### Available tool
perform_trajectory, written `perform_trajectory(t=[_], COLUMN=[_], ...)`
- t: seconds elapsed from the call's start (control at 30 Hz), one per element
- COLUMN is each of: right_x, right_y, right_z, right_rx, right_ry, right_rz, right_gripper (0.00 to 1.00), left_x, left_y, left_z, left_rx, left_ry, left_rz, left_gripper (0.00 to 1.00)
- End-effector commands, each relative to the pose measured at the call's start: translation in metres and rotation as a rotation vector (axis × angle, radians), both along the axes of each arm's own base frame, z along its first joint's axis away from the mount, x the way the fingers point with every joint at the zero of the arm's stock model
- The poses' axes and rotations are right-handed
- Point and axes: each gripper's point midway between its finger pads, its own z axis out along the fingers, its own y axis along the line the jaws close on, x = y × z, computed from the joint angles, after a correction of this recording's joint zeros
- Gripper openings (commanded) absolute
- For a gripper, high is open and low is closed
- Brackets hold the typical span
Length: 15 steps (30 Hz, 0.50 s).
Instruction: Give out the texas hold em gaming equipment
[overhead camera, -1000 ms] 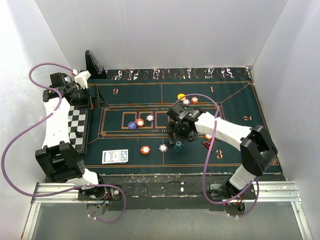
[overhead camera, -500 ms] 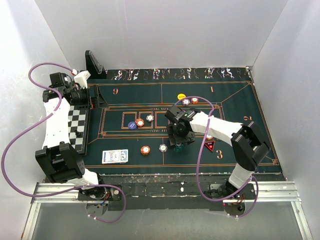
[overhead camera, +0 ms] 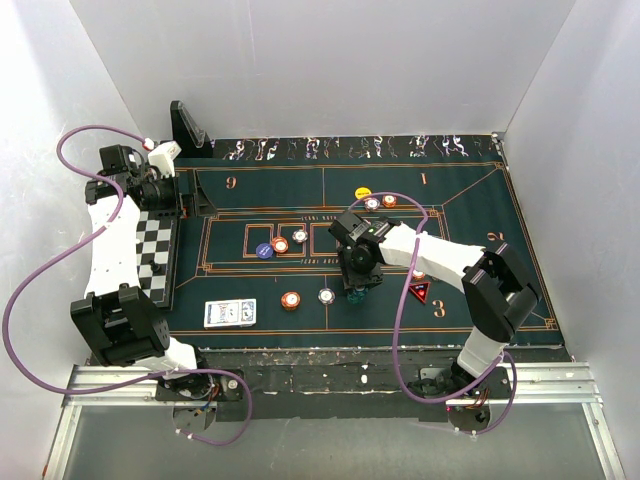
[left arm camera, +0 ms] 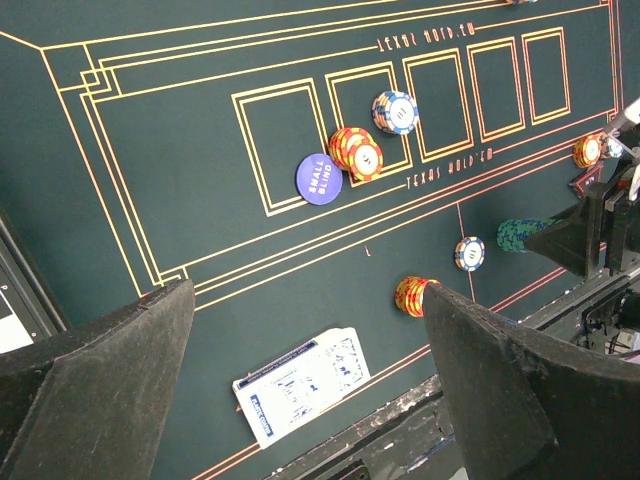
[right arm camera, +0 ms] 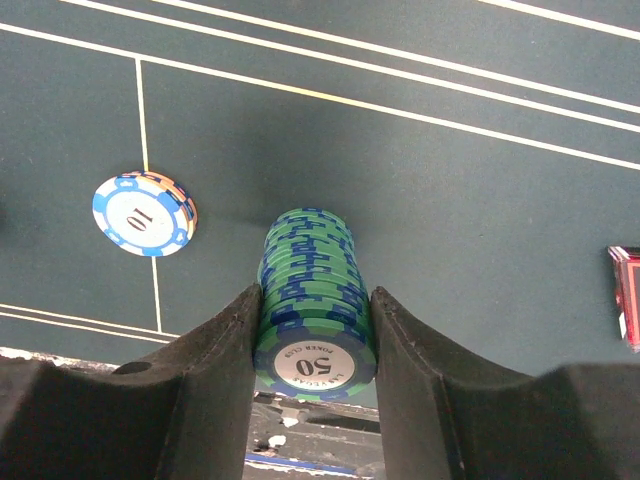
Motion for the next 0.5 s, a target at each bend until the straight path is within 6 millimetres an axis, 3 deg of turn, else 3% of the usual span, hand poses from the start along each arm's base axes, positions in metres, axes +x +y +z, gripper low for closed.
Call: perform_trajectory(t=[0.0,0.1,0.47], right_x=[0.001,0.001,0.0], right_y=[0.005,0.007,0.011], right_z=[0.007,0.01,0.038], right_rx=[0.025,0.034,0.039], right_ry=[-0.015,-0.019,-0.038], right_rz=[-0.002,-0.001,0.021], right_gripper=[0.47,0.42,0.39], left_x=[-0.002,-0.002,-0.003], left_y=[0.002,0.002,0.002], left_z=[0.018,0.018,0.014], left_rx=[0.018,0.019,0.017], left_ry=[-0.056,-0.057,-0.05], left_rz=[0.01,0.01,0.007], left_gripper=[0.98,0.98,0.98])
